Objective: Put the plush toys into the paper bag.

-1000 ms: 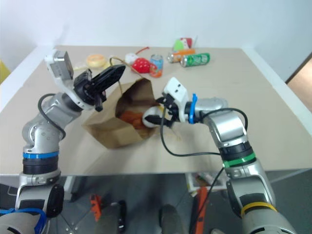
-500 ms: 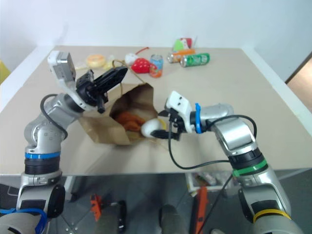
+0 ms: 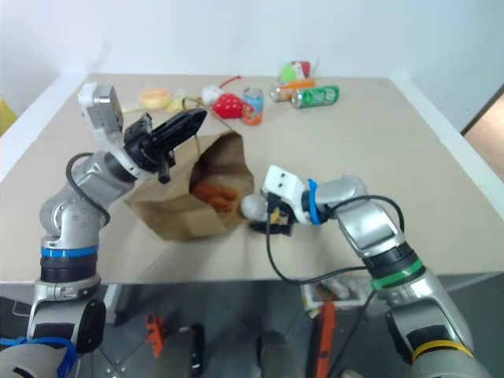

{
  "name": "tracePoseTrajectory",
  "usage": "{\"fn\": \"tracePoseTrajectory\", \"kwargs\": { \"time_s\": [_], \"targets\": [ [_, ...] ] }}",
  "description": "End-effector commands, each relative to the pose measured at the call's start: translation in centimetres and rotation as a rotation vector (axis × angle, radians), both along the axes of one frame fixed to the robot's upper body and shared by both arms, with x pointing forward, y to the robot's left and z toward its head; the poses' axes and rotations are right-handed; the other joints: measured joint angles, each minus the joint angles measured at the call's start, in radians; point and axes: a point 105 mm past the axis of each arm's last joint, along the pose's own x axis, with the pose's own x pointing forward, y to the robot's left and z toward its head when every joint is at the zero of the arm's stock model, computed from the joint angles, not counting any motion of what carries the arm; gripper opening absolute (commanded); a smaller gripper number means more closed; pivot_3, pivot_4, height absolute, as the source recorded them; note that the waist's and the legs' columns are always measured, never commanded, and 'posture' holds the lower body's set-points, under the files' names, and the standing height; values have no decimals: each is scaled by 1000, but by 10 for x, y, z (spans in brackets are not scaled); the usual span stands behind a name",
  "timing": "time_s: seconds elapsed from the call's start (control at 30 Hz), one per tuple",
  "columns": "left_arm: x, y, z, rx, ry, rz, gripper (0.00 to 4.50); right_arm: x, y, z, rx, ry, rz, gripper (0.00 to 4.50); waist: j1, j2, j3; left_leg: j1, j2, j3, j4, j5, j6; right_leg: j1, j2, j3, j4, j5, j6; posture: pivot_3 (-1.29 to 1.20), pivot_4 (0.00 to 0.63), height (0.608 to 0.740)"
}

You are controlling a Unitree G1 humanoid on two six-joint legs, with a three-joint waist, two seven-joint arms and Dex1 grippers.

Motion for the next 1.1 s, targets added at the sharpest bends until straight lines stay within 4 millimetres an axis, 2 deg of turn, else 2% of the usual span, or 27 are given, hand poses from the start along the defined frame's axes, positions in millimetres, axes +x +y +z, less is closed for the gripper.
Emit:
{"fn": "tracePoseTrajectory", "kwargs": {
  "time_s": [0.03,0.13,0.23,0.43,0.6,0.87,0.97,1.1],
  "targets": [
    [-10,-1,6,18,-62,-13,0,9,-1,9,-7,-67,-16,4431,0,0,0,0,0,0,0,0,0,0,0,0,0,0,0,0,150,740],
    [-11,-1,5,22,-60,-15,0,12,-1,17,32,-80,-28,4431,0,0,0,0,0,0,0,0,0,0,0,0,0,0,0,0,150,740],
    [-11,-2,3,26,-58,-18,0,8,1,28,95,-54,-13,4431,0,0,0,0,0,0,0,0,0,0,0,0,0,1,1,0,150,740],
    [-11,-4,0,41,-61,-27,0,-25,11,34,216,75,118,4431,0,0,0,0,0,0,0,0,0,0,0,0,0,1,3,0,150,740],
    [-11,-4,0,48,-63,-33,0,-36,13,33,245,120,156,4431,0,0,0,0,0,-1,0,0,0,1,0,0,0,0,0,0,150,740],
    [-10,-4,1,55,-66,-38,0,-37,15,32,290,142,149,4431,0,0,0,0,0,-1,0,0,0,0,0,0,0,0,-1,0,150,740],
    [-11,-5,0,61,-69,-41,0,-33,16,19,271,140,118,4431,0,0,0,0,0,-1,0,0,0,0,0,0,0,0,0,0,150,740],
    [-12,-6,-1,69,-74,-42,0,-14,7,-3,155,54,16,4431,0,0,0,0,0,-1,0,0,0,0,0,0,0,0,0,0,150,740]
  ]
}}
